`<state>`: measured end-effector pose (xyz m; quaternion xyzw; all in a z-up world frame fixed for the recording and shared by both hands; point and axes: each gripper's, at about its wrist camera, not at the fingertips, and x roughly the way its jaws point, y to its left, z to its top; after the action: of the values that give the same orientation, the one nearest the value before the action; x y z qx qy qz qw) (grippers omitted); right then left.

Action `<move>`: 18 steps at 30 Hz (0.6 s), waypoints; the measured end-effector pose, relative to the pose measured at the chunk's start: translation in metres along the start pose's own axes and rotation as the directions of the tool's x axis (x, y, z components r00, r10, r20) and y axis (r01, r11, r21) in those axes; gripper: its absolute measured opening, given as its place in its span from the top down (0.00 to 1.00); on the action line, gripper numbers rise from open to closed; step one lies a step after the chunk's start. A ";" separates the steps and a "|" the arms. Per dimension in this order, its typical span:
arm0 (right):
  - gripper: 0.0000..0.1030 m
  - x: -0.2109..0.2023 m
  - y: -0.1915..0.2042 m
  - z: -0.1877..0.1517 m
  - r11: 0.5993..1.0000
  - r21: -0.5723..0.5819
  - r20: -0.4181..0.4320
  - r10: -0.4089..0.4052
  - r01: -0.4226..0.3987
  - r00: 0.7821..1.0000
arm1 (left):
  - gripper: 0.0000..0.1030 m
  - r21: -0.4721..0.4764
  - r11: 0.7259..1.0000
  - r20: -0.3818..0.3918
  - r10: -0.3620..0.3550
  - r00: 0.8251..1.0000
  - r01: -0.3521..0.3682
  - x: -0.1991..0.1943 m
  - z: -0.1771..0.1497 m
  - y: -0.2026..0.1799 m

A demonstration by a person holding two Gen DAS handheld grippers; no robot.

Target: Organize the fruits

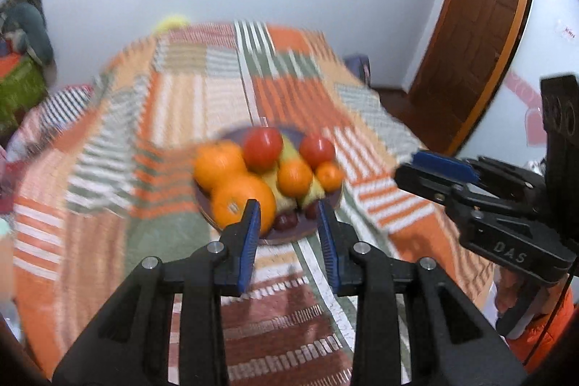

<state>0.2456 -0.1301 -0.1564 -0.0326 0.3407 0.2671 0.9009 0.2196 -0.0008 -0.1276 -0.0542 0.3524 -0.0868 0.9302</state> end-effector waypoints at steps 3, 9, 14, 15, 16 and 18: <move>0.70 -0.038 0.009 0.010 1.000 -0.003 0.085 -0.019 0.019 0.996 | 0.69 0.017 0.999 0.105 0.031 0.994 -0.033 -0.045 0.010 -0.005; 0.56 -0.110 0.029 0.019 0.998 -0.013 0.264 -0.049 0.054 0.963 | 0.69 0.056 0.995 0.310 0.060 0.949 -0.082 -0.134 0.021 -0.022; 0.52 -0.152 0.046 0.022 0.998 -0.023 0.370 -0.048 0.061 0.928 | 0.66 0.074 0.994 0.402 0.045 0.914 -0.082 -0.180 0.018 -0.036; 0.51 -0.160 0.050 0.022 0.998 -0.023 0.394 -0.049 0.063 0.918 | 0.60 0.082 0.993 0.419 0.041 0.907 -0.083 -0.189 0.016 -0.039; 0.46 -0.167 0.053 0.022 0.998 -0.021 0.412 -0.052 0.066 0.910 | 0.53 0.086 0.992 0.437 0.041 0.898 -0.087 -0.198 0.014 -0.043; 0.41 -0.177 0.057 0.020 0.997 -0.020 0.446 -0.060 0.077 0.893 | 0.43 0.091 0.990 0.470 0.054 0.881 -0.109 -0.209 0.011 -0.049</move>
<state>0.1186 -0.1576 -0.0222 0.0008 0.1196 0.2418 0.9629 0.0665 -0.0067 0.0236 -0.0052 0.1149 -0.0523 0.9920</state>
